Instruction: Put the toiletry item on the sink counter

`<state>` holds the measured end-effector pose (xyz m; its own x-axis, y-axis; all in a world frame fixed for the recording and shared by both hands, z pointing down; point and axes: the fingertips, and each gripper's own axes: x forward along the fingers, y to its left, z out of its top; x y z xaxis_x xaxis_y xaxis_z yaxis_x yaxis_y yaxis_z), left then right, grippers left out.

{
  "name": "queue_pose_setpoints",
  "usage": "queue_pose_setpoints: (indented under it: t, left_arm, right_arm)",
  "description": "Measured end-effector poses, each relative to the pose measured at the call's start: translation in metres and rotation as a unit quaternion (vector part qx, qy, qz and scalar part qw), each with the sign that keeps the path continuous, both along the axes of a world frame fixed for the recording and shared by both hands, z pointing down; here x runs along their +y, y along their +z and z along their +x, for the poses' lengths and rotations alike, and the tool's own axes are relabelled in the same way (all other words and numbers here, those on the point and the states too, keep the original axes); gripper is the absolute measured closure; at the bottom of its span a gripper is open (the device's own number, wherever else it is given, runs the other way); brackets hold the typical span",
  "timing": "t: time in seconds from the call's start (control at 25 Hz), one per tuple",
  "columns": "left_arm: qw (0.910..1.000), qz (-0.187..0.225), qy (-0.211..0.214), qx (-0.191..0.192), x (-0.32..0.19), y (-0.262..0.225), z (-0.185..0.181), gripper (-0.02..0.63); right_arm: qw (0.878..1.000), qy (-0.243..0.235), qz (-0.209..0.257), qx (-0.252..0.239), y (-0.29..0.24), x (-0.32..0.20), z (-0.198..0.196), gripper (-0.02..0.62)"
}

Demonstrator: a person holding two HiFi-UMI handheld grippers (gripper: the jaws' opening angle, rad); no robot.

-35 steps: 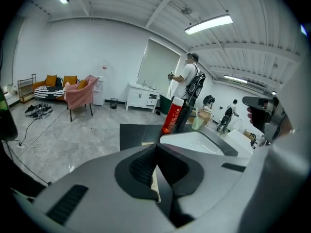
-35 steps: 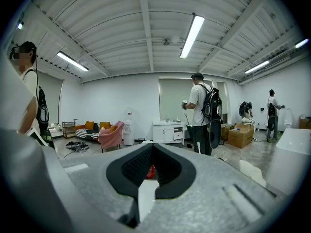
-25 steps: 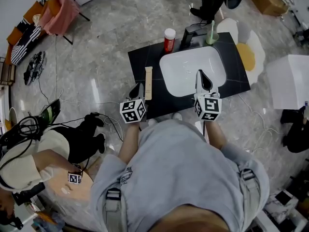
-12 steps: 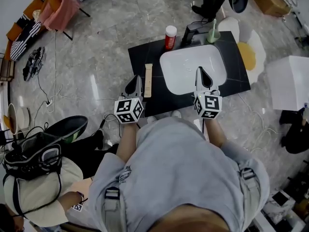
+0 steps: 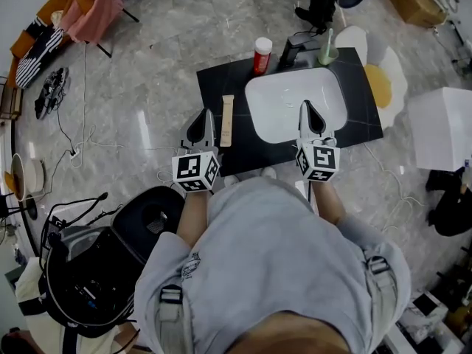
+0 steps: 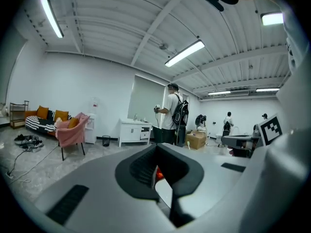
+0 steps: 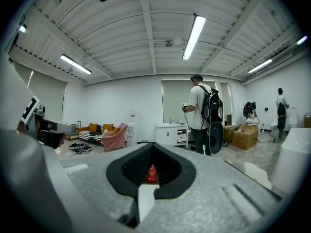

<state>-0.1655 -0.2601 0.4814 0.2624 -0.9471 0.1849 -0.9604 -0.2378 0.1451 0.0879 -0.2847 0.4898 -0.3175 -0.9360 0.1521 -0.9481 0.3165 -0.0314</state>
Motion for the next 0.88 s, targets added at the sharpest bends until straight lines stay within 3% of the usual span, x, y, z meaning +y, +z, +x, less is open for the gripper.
queue_pose_setpoints:
  t: [0.48, 0.88]
  left_arm:
    - [0.9971, 0.068, -0.028, -0.022, 0.005, -0.043, -0.008, 0.601]
    - [0.9948, 0.088, -0.045, -0.025, 0.012, -0.05, -0.015, 0.601]
  right_arm:
    - [0.999, -0.003, 0.036, -0.019, -0.02, 0.003, -0.002, 0.591]
    - [0.997, -0.005, 0.068, -0.027, -0.044, 0.011, -0.004, 0.591]
